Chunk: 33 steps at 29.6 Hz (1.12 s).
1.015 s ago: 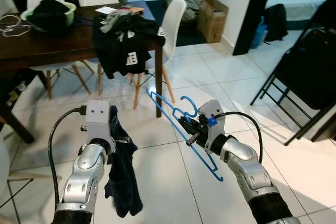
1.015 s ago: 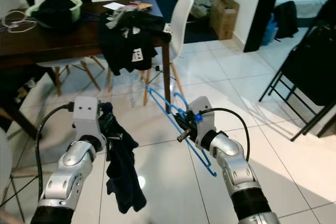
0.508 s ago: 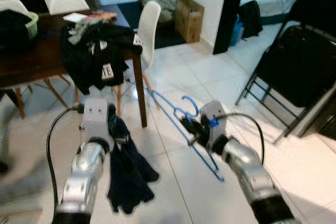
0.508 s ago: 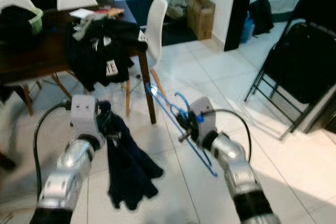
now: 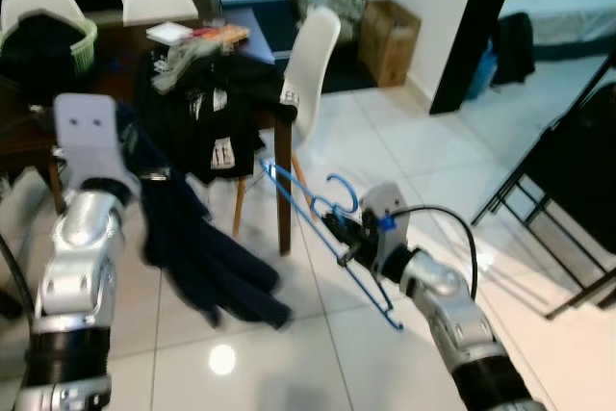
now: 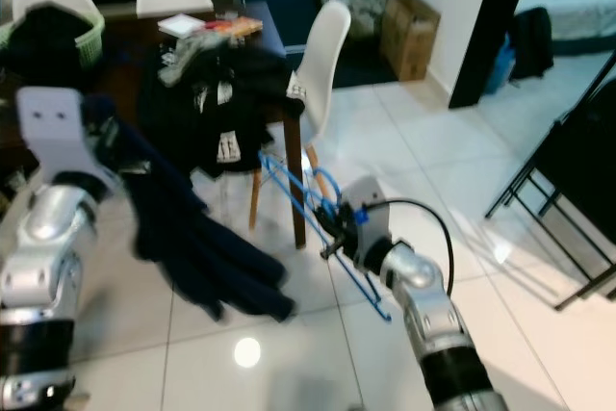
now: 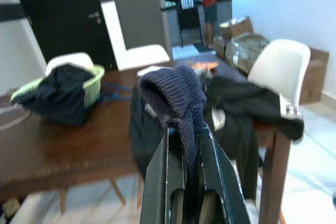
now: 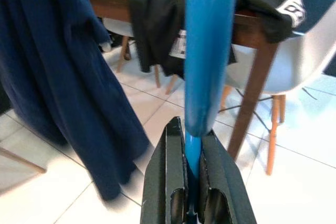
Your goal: Hang hanger
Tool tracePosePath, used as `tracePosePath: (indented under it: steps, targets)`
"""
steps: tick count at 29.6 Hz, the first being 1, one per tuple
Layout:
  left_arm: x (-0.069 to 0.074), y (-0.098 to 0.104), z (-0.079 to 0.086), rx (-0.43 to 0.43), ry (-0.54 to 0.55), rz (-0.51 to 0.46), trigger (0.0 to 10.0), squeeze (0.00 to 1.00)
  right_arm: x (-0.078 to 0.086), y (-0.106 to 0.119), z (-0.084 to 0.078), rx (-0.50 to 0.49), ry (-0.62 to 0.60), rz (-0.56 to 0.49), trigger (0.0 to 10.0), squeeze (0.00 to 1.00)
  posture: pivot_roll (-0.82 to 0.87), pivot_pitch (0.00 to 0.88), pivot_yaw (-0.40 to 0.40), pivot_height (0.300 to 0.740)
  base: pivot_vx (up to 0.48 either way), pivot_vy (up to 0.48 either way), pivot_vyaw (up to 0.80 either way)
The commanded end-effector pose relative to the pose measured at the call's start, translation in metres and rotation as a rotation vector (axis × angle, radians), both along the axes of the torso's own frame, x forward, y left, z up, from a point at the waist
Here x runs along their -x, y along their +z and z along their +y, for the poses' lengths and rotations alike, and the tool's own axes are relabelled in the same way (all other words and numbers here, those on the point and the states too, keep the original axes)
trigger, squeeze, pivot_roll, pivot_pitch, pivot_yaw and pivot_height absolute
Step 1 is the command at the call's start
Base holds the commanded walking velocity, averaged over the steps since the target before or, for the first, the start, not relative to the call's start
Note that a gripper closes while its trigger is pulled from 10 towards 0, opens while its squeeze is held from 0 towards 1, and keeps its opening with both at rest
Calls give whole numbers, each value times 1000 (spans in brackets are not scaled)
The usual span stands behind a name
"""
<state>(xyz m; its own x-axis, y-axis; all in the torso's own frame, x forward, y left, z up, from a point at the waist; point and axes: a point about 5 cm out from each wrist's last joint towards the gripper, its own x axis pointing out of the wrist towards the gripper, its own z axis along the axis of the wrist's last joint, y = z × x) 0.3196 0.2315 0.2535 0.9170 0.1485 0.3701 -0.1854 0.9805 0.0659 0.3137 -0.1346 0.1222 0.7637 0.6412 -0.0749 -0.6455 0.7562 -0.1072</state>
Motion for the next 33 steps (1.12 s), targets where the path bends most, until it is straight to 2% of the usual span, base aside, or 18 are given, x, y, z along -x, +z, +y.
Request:
tracePosePath:
  steps: [1, 2, 3, 6, 7, 8, 10, 11, 12, 13, 14, 18, 20, 25, 27, 28, 30, 33]
  targets:
    - [3, 12, 15, -15, 44, -19, 10000, 0, 2, 3, 5, 1, 33, -28, 10000, 0, -41, 80, 20, 740, 480, 0, 788]
    - [3, 12, 15, -15, 44, -19, 10000, 0, 2, 3, 5, 1, 33, -28, 10000, 0, -41, 80, 20, 740, 480, 0, 788]
    - [2, 25, 19, -32, 48, -50, 10000, 0, 2, 4, 5, -9, 27, -28, 10000, 0, -40, 80, 21, 740, 480, 0, 788]
    - [0, 38, 21, -45, 34, -77, 10000, 0, 0, 4, 4, -23, 9, -18, 10000, 0, -38, 80, 22, 740, 480, 0, 263]
    - [-2, 52, 18, -65, -11, -111, 10000, 0, 0, 4, 4, -36, -4, -12, 10000, 0, -36, 80, 23, 740, 480, 0, 0]
    - [-2, 52, 18, -65, -11, -111, 10000, 0, 0, 4, 4, -36, -4, -12, 10000, 0, -36, 80, 23, 740, 480, 0, 0]
    - [-3, 87, 10, -65, -122, -199, 10000, 0, -1, 4, 4, -42, -11, -12, 10000, 0, -36, 80, 24, 740, 480, 0, 0]
    - [-3, 87, 10, -65, -122, -199, 10000, 0, -1, 4, 4, -42, -11, -12, 10000, 0, -36, 80, 24, 740, 480, 0, 0]
    - [-1, 110, 7, -70, -171, -256, 10000, 0, 0, 4, 4, -41, -13, -13, 10000, 0, -36, 80, 30, 740, 480, 0, 0]
    - [-1, 110, 7, -70, -171, -256, 10000, 0, 0, 4, 4, -41, -13, -13, 10000, 0, -36, 80, 30, 740, 480, 0, 0]
    - [0, 122, 8, -70, -180, -283, 10000, 0, 0, 3, 4, -42, -15, -13, 10000, 0, -36, 80, 30, 740, 480, 0, 0]
    - [1, 148, 22, -101, -153, -332, 10000, 0, 0, 3, 3, -46, -24, -14, 10000, 0, -35, 81, 33, 740, 480, 0, 0]
    - [1, 148, 22, -101, -153, -332, 10000, 0, 0, 3, 3, -46, -24, -14, 10000, 0, -35, 81, 33, 740, 480, 0, 0]
    - [2, 182, 39, -144, -101, -386, 10000, 0, -2, 2, 1, -82, -63, 14, 10000, 0, -24, 80, 37, 740, 480, 0, 0]
    - [2, 182, 39, -144, -101, -386, 10000, 0, -2, 2, 1, -82, -63, 14, 10000, 0, -24, 80, 37, 740, 480, 0, 0]
    - [3, 191, 43, -163, -90, -399, 10000, 0, -3, 1, 0, -99, -77, 29, 10000, 0, -22, 81, 38, 740, 480, 0, -800]
    - [3, 191, 43, -163, -90, -399, 10000, 0, -3, 1, 0, -99, -77, 29, 10000, 0, -22, 81, 38, 740, 480, 0, -800]
    - [-4, 207, 58, -188, -52, -382, 10000, 0, -4, 0, -1, -120, -99, 41, 10000, 0, -18, 78, 46, 740, 480, 0, -800]
